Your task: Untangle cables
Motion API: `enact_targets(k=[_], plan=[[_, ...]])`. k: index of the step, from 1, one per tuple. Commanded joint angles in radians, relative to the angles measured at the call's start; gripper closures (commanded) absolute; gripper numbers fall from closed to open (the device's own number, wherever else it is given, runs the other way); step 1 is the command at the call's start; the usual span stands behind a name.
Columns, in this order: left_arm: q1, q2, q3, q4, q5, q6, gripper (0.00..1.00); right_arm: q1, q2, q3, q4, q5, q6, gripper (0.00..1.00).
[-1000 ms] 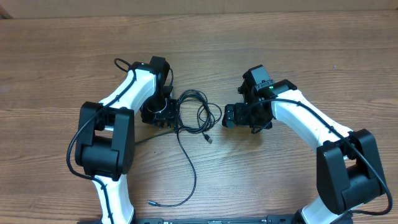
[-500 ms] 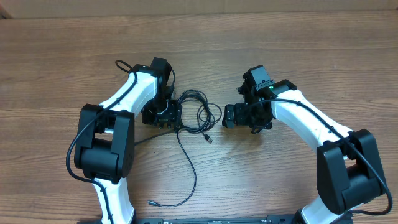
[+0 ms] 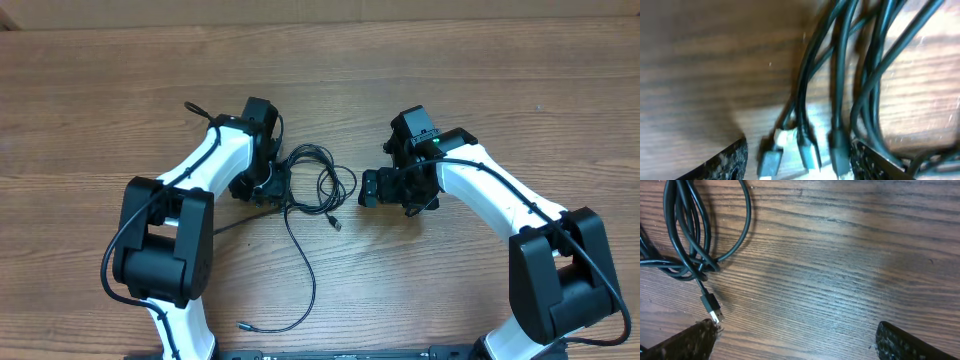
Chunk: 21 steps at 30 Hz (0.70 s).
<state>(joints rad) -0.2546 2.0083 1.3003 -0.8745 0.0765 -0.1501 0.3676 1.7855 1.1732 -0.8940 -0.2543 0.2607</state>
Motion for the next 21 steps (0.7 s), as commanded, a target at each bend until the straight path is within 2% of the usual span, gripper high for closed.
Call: enact_targets(k=[1, 7, 12, 17, 21], plan=[[0.013, 0.138, -0.076, 0.093, -0.216, 0.016, 0.28, 0.01, 0.007, 0.004, -0.001, 0.01, -0.008, 0.0], [0.014, 0.138, -0.074, 0.195, -0.292, 0.015, 0.3, 0.046, 0.007, 0.004, 0.016, 0.01, -0.008, 0.0], [0.023, 0.138, -0.074, 0.219, -0.357, 0.016, 0.3, 0.08, 0.006, 0.004, 0.058, 0.011, -0.008, 0.0], [0.048, 0.138, -0.074, 0.206, -0.315, 0.027, 0.23, 0.125, 0.007, 0.004, 0.117, 0.015, -0.008, 0.0], [0.068, 0.138, -0.074, 0.218, -0.284, 0.027, 0.22, 0.168, 0.007, 0.004, 0.156, 0.076, -0.009, 0.0]])
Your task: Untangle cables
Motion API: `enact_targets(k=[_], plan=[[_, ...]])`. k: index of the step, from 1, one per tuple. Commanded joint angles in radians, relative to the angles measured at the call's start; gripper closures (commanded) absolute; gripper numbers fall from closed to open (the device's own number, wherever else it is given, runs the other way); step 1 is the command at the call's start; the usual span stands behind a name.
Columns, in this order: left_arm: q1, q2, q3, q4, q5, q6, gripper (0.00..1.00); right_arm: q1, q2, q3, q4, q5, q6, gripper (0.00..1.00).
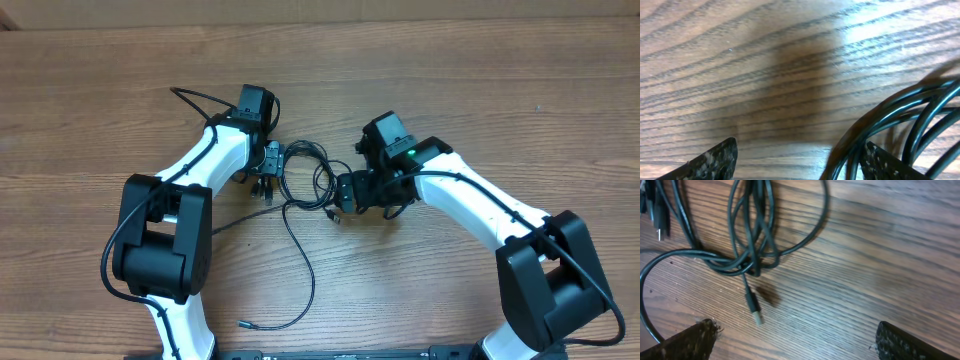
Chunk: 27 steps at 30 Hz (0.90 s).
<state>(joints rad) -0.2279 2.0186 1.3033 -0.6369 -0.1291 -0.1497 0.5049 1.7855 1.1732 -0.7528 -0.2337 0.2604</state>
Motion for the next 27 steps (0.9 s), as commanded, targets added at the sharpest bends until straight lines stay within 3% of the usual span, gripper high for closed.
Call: enact_targets(k=[1, 7, 13, 27], plan=[[0.045, 0.128, -0.077, -0.017, -0.042, 0.031, 0.21, 0.042, 0.007, 0.004, 0.021, 0.082, -0.008, 0.0], [0.053, 0.128, -0.077, -0.014, 0.153, 0.126, 0.21, 0.105, 0.028, 0.004, 0.06, 0.246, -0.007, 0.0], [0.05, 0.128, -0.077, -0.014, 0.192, 0.128, 0.2, 0.111, 0.107, 0.004, 0.118, 0.259, -0.005, 0.0], [0.05, 0.128, -0.077, -0.012, 0.201, 0.129, 0.2, 0.111, 0.109, 0.004, 0.219, 0.303, -0.031, 0.0]])
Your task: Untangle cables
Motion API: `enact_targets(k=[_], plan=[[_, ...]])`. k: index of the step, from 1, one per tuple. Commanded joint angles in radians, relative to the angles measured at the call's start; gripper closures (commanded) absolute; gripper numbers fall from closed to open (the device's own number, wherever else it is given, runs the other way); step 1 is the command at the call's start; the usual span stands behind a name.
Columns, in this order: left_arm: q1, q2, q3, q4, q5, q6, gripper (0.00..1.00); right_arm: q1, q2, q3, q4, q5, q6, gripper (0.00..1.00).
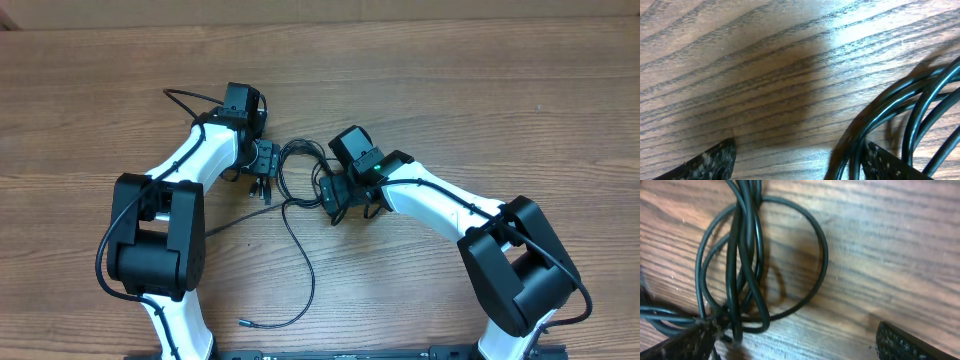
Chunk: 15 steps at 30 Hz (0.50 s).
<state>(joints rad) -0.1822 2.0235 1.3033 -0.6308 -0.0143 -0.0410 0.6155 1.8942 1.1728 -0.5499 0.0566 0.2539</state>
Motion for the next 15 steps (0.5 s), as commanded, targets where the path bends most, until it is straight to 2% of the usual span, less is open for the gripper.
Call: enact_targets(k=[1, 10, 15], plan=[[0.004, 0.123, -0.077, -0.018, 0.086, 0.019, 0.19, 0.0, 0.001, 0.005, 0.019, 0.013, -0.024, 0.0], [0.004, 0.123, -0.077, -0.015, 0.082, 0.019, 0.17, 0.0, 0.031, 0.005, 0.066, 0.056, -0.048, 0.0], [0.005, 0.123, -0.077, -0.021, 0.007, 0.019, 0.16, 0.0, 0.037, 0.005, -0.027, 0.082, -0.054, 0.0]])
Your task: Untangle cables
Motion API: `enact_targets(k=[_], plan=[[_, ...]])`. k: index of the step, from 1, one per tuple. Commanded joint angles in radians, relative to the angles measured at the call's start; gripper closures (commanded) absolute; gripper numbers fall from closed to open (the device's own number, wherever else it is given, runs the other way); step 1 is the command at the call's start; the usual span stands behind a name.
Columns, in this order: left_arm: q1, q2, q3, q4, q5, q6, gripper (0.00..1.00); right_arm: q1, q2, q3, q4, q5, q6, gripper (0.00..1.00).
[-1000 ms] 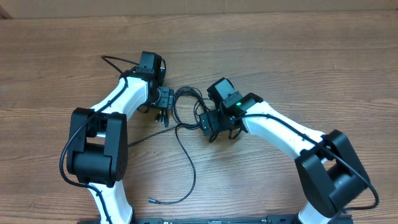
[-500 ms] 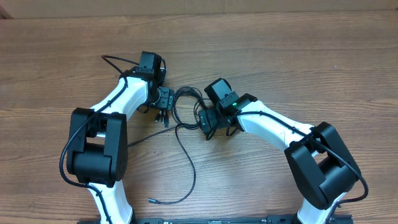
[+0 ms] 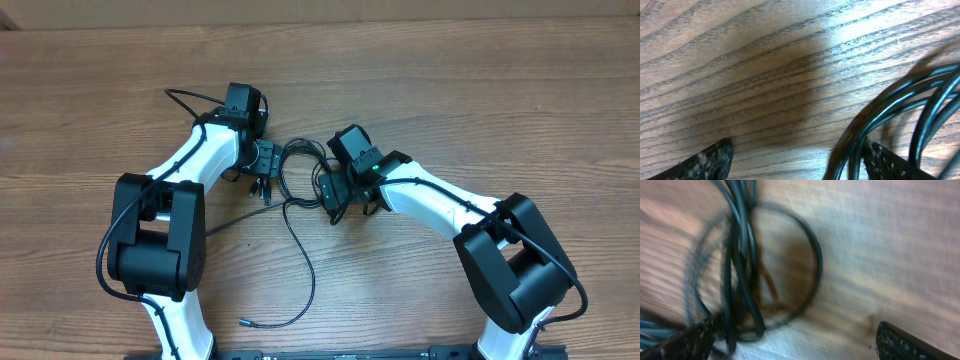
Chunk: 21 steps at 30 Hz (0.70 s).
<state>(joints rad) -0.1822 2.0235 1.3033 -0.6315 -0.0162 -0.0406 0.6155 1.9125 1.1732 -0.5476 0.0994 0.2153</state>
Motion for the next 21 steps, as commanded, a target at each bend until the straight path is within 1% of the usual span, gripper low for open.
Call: enact_targets(k=[1, 3, 5, 8, 11, 13, 16, 21], plan=[[0.005, 0.123, -0.077, -0.021, -0.007, 0.018, 0.16, 0.0, 0.021, 0.004, -0.054, 0.04, -0.015, 0.0], [0.005, 0.123, -0.077, -0.02, -0.031, 0.018, 0.17, -0.002, 0.029, 0.004, -0.095, 0.069, -0.016, 0.0], [0.005, 0.123, -0.077, -0.019, -0.048, 0.015, 0.16, -0.002, 0.039, 0.004, -0.153, 0.191, -0.016, 0.0], [0.005, 0.123, -0.077, -0.018, -0.046, 0.015, 0.16, -0.01, 0.041, 0.004, -0.185, 0.332, -0.017, 0.0], [0.005, 0.123, -0.077, -0.018, -0.045, 0.015, 0.17, -0.031, 0.041, 0.004, -0.172, 0.418, -0.095, 0.0], [0.005, 0.123, -0.077, -0.018, -0.039, 0.015, 0.16, -0.049, 0.041, 0.004, -0.153, 0.429, -0.137, 0.0], [0.005, 0.123, -0.077, -0.015, -0.034, 0.015, 0.16, -0.077, 0.041, 0.004, -0.107, 0.404, -0.142, 0.0], [0.005, 0.123, -0.077, -0.013, -0.008, 0.015, 0.16, -0.108, 0.041, 0.004, -0.074, 0.237, -0.142, 0.0]])
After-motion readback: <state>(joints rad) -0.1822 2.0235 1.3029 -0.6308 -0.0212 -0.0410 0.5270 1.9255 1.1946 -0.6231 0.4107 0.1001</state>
